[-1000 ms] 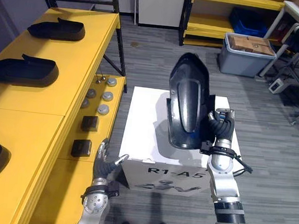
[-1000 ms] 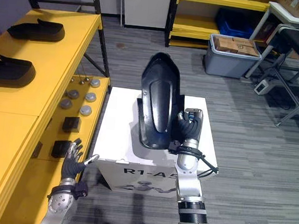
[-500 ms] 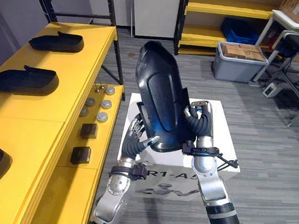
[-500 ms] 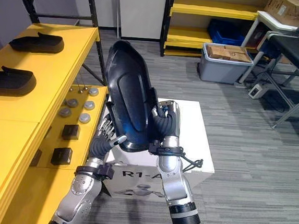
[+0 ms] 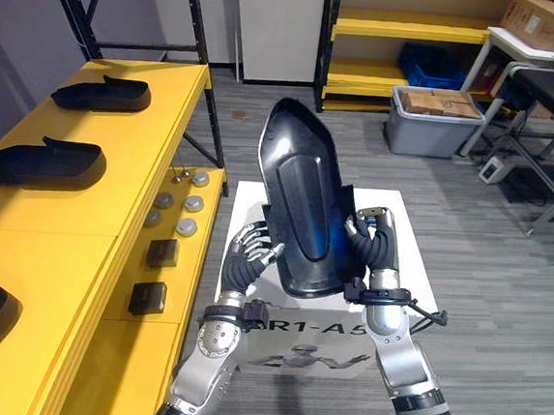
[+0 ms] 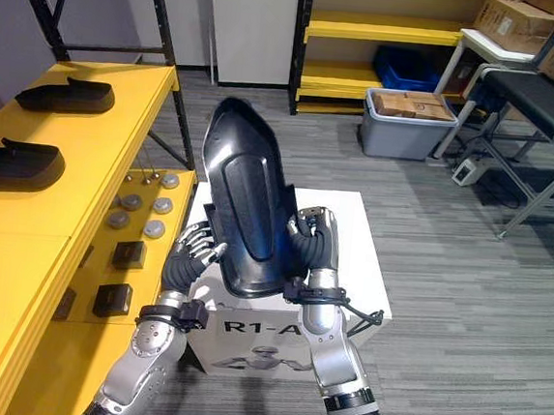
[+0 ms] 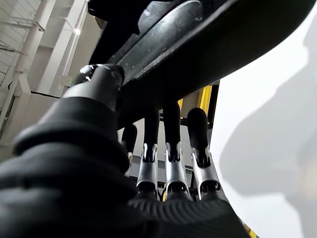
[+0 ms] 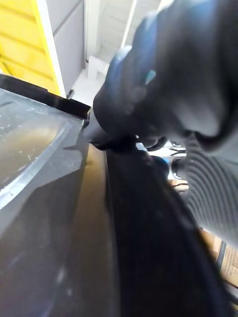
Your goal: Walk over and take plastic housings, then place them on the shelf
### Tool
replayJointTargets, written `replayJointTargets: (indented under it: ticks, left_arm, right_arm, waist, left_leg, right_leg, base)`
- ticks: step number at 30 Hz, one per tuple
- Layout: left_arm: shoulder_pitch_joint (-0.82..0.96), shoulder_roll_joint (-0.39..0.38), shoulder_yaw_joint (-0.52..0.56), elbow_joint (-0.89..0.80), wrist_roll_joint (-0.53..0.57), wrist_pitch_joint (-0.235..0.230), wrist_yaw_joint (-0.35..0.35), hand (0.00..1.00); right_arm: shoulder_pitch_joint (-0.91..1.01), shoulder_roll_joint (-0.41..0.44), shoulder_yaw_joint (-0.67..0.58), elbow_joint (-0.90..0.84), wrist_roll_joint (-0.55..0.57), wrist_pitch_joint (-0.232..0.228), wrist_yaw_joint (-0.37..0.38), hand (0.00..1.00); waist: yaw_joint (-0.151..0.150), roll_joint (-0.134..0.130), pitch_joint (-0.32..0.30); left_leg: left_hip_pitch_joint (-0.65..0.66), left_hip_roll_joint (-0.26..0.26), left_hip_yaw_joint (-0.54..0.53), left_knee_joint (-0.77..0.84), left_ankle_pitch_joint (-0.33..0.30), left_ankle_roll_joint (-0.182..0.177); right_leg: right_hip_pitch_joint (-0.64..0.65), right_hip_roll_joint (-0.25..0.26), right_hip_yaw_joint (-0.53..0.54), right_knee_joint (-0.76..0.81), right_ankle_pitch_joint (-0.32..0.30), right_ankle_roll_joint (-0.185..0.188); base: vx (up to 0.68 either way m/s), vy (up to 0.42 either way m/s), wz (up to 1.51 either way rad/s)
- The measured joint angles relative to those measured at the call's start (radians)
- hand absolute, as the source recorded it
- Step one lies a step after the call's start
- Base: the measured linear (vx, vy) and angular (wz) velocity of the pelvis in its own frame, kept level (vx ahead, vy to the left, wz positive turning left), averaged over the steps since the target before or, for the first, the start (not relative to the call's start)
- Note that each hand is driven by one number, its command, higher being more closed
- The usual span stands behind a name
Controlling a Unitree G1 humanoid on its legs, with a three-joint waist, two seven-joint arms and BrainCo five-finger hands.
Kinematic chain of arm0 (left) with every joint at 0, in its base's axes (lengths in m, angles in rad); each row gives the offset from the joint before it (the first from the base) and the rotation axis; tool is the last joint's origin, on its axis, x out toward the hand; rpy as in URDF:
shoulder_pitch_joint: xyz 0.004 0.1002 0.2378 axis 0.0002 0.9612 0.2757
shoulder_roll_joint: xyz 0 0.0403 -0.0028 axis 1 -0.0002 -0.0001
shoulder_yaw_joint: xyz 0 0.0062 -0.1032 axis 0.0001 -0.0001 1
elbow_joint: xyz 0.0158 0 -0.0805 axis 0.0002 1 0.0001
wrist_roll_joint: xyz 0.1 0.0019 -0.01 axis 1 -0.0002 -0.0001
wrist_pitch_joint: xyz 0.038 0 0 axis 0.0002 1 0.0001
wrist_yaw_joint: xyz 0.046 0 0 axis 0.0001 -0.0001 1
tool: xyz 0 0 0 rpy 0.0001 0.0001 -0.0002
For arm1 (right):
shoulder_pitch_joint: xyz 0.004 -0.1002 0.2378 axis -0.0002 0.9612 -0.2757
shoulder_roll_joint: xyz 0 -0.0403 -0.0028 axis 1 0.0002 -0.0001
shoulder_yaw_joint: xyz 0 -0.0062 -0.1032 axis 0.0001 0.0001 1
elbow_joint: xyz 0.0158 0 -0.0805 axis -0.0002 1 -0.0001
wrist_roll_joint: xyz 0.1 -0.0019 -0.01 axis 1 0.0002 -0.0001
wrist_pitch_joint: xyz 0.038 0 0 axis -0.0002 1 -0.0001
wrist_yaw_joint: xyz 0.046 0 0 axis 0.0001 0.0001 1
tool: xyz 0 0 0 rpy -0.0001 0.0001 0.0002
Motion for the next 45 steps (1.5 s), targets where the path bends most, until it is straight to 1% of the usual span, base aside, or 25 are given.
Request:
replayJointTargets:
  ticks: [4,7,8,12,15,18,21,23,25,26,28,29,30,32,33,34,35,36,38,39,41,42,43,44,45]
  left_arm:
    - [-0.002,0.01,-0.004,0.007,-0.001,0.001,-0.002,1.0]
    - [-0.013,0.01,-0.003,0.008,-0.012,0.002,-0.002,1.0]
    - [-0.014,0.01,-0.003,0.01,-0.012,0.002,-0.002,1.0]
    - [-0.032,0.01,0.004,0.039,-0.012,0.002,-0.002,1.0]
    - [-0.032,0.01,0.019,0.047,-0.011,0.002,-0.003,1.0]
    - [-0.032,0.01,0.03,0.069,-0.011,0.004,-0.009,1.0]
    - [-0.032,0.009,0.039,0.073,-0.008,0.008,-0.03,1.0]
    - [-0.032,0.004,0.039,0.073,-0.003,0.009,-0.054,1.0]
    - [-0.032,-0.004,0.044,0.073,0.015,0.009,-0.069,1.0]
    - [-0.032,-0.016,0.048,0.073,0.033,0.009,-0.081,1.0]
    - [-0.03,-0.029,0.06,0.074,0.049,0.009,-0.089,1.0]
    - [-0.026,-0.034,0.076,0.074,0.06,0.009,-0.089,1.0]
    - [-0.023,-0.035,0.082,0.074,0.063,0.009,-0.089,1.0]
    - [-0.001,-0.036,0.119,0.074,0.071,0.01,-0.089,1.0]
    - [0.006,-0.037,0.128,0.074,0.071,0.01,-0.088,1.0]
    - [0.02,-0.041,0.147,0.074,0.071,0.011,-0.089,1.0]
    - [0.032,-0.044,0.164,0.074,0.072,0.011,-0.088,1.0]
    - [0.039,-0.046,0.173,0.074,0.072,0.011,-0.089,1.0]
    - [0.07,-0.055,0.214,0.071,0.091,0.01,-0.09,1.0]
    - [0.08,-0.056,0.225,0.068,0.092,0.01,-0.091,1.0]
    - [0.12,-0.058,0.266,0.051,0.097,0.01,-0.093,1.0]
    - [0.131,-0.059,0.275,0.043,0.11,0.01,-0.095,1.0]
    - [0.152,-0.059,0.292,0.022,0.128,0.01,-0.1,1.0]
    - [0.175,-0.06,0.311,-0.002,0.141,0.01,-0.114,1.0]
    - [0.186,-0.059,0.314,-0.014,0.149,0.01,-0.118,1.0]
  right_arm:
    - [0.008,-0.012,0.03,-0.004,0.08,-0.009,0.022,1.0]
    - [0.032,-0.012,0.038,-0.025,0.126,-0.029,0.027,1.0]
    - [0.032,-0.013,0.038,-0.028,0.143,-0.033,0.032,0.0]
    - [0.036,-0.018,0.043,-0.039,0.165,-0.039,0.063,0.0]
    - [0.036,-0.018,0.065,-0.049,0.19,-0.055,0.078,0.0]
    - [0.036,-0.017,0.084,-0.085,0.209,-0.074,0.114,0.0]
    - [0.035,-0.012,0.093,-0.124,0.257,-0.085,0.149,0.0]
    - [0.035,-0.009,0.084,-0.162,0.329,-0.096,0.183,0.0]
    - [0.035,0.0,0.063,-0.201,0.376,-0.1,0.207,0.0]
    - [0.033,0.006,0.033,-0.239,0.438,-0.11,0.223,0.0]
    - [0.031,0.024,-0.014,-0.285,0.493,-0.12,0.236,0.0]
    - [0.028,0.04,-0.063,-0.318,0.546,-0.136,0.239,0.0]
    - [0.027,0.041,-0.085,-0.335,0.572,-0.147,0.24,0.0]
    - [0.027,0.04,-0.199,-0.386,0.667,-0.184,0.237,0.0]
    - [0.027,0.039,-0.229,-0.392,0.683,-0.192,0.236,0.0]
    - [0.027,0.035,-0.295,-0.394,0.704,-0.206,0.229,0.0]
    - [0.031,0.031,-0.359,-0.394,0.708,-0.21,0.217,0.0]
    - [0.036,0.027,-0.389,-0.393,0.708,-0.211,0.213,0.0]
    - [0.081,0.021,-0.517,-0.385,0.701,-0.216,0.19,0.0]
    - [0.096,0.02,-0.546,-0.376,0.699,-0.217,0.186,0.0]
    - [0.17,0.02,-0.644,-0.289,0.692,-0.219,0.17,0.0]
    - [0.194,0.02,-0.664,-0.259,0.685,-0.218,0.165,0.0]
    - [0.244,0.02,-0.701,-0.191,0.672,-0.212,0.16,0.0]
    - [0.29,0.021,-0.728,-0.12,0.652,-0.195,0.157,0.0]
    - [0.314,0.021,-0.737,-0.084,0.64,-0.184,0.156,0.0]
  waist:
    - [0.0,0.005,-0.021]
    - [0.0,0.009,-0.026]
    - [-0.001,0.01,-0.028]
    - [-0.002,0.01,-0.037]
    - [-0.002,0.01,-0.041]
    - [-0.001,0.01,-0.041]
    - [0.0,0.01,-0.043]
    - [0.001,0.01,-0.043]
    - [0.001,0.009,-0.043]
    - [0.001,0.009,-0.043]
    - [0.002,0.009,-0.043]
    - [0.002,0.009,-0.043]
    - [0.001,0.009,-0.043]
    - [-0.003,0.007,-0.041]
    - [-0.003,0.007,-0.041]
    - [-0.004,0.006,-0.041]
    - [-0.005,0.006,-0.041]
    - [-0.006,0.006,-0.041]
    - [-0.009,0.004,-0.04]
    - [-0.011,0.004,-0.039]
    - [-0.027,0.0,-0.037]
    - [-0.029,-0.001,-0.036]
    - [-0.034,-0.003,-0.035]
    - [-0.038,-0.003,-0.035]
    - [-0.041,-0.003,-0.035]
  left_leg:
    - [-0.012,0.002,0.007,0.023,-0.012,-0.004]
    - [-0.013,0.005,0.008,0.025,-0.012,-0.005]
    - [-0.013,0.005,0.009,0.027,-0.012,-0.005]
    - [-0.015,0.007,0.01,0.032,-0.014,-0.006]
    - [-0.015,0.008,0.011,0.032,-0.014,-0.007]
    - [-0.015,0.008,0.013,0.032,-0.014,-0.007]
    - [-0.014,0.009,0.018,0.032,-0.014,-0.006]
    - [-0.012,0.009,0.025,0.032,-0.014,-0.006]
    - [-0.01,0.009,0.031,0.03,-0.014,-0.006]
    - [-0.008,0.01,0.036,0.029,-0.014,-0.005]
    - [-0.009,0.011,0.045,0.028,-0.015,-0.005]
    - [-0.009,0.013,0.055,0.027,-0.015,-0.005]
    - [-0.009,0.014,0.059,0.025,-0.015,-0.005]
    - [-0.006,0.016,0.071,0.022,-0.015,-0.005]
    - [-0.004,0.017,0.074,0.021,-0.015,-0.005]
    - [-0.002,0.018,0.077,0.02,-0.015,-0.006]
    - [0.0,0.019,0.08,0.018,-0.015,-0.006]
    - [0.0,0.02,0.081,0.017,-0.015,-0.006]
    - [0.001,0.02,0.081,0.014,-0.015,-0.006]
    - [0.001,0.02,0.081,0.014,-0.015,-0.006]
    - [0.0,0.019,0.081,0.011,-0.016,-0.005]
    - [-0.001,0.019,0.082,0.011,-0.016,-0.005]
    - [-0.003,0.019,0.082,0.01,-0.016,-0.005]
    - [-0.004,0.019,0.082,0.008,-0.017,-0.005]
    - [-0.005,0.02,0.082,0.008,-0.017,-0.005]
  right_leg:
    - [-0.005,0.006,0.013,-0.004,0.004,-0.005]
    - [-0.006,0.008,0.013,-0.004,0.006,-0.009]
    - [-0.006,0.008,0.013,-0.004,0.007,-0.01]
    - [-0.007,0.01,0.014,-0.004,0.009,-0.011]
    - [-0.007,0.011,0.015,-0.004,0.01,-0.012]
    - [-0.007,0.012,0.016,-0.004,0.01,-0.011]
    - [-0.008,0.012,0.018,-0.004,0.012,-0.01]
    - [-0.008,0.012,0.022,-0.004,0.014,-0.009]
    - [-0.008,0.012,0.029,-0.004,0.014,-0.008]
    - [-0.01,0.014,0.039,-0.004,0.015,-0.007]
    - [-0.014,0.015,0.045,-0.004,0.016,-0.006]
    - [-0.019,0.016,0.051,-0.004,0.016,-0.005]
    - [-0.022,0.017,0.056,-0.004,0.016,-0.003]
    - [-0.026,0.02,0.07,-0.004,0.014,0.001]
    - [-0.026,0.021,0.071,-0.004,0.014,0.001]
    - [-0.025,0.022,0.072,-0.004,0.014,0.001]
    - [-0.025,0.023,0.073,-0.004,0.014,0.001]
    - [-0.025,0.024,0.074,-0.004,0.014,0.001]
    - [-0.026,0.023,0.074,-0.004,0.014,0.002]
    - [-0.027,0.023,0.074,-0.004,0.014,0.002]
    - [-0.029,0.023,0.074,-0.004,0.012,0.004]
    - [-0.03,0.022,0.074,-0.004,0.012,0.004]
    - [-0.031,0.022,0.074,-0.004,0.011,0.005]
    - [-0.033,0.022,0.075,-0.004,0.011,0.005]
    - [-0.034,0.022,0.075,-0.004,0.01,0.005]
  base:
    - [-0.02,0.004,-0.07]
    - [0.0,0.0,0.0]
    - [-0.01,-0.002,-0.04]
    - [0.0,0.0,-0.01]
    - [0.0,0.0,0.0]
    - [0.0,0.0,0.0]
    - [0.0,0.007,-0.01]
    - [0.01,0.023,-0.07]
    - [0.0,0.026,-0.1]
    - [0.0,0.028,-0.11]
    - [-0.01,0.023,-0.16]
    - [-0.02,0.019,-0.21]
    - [-0.01,0.016,-0.22]
    - [-0.01,0.015,-0.16]
    - [0.0,0.01,-0.12]
    - [0.0,0.01,-0.08]
    - [0.0,0.014,-0.06]
    - [0.0,0.0,0.0]
    - [0.0,0.0,0.0]
    - [0.0,0.0,0.0]
    - [0.01,0.034,-0.01]
    - [0.01,0.031,0.0]
    - [0.0,0.0,0.0]
    - [0.0,0.0,0.0]
    - [0.0,0.0,0.0]
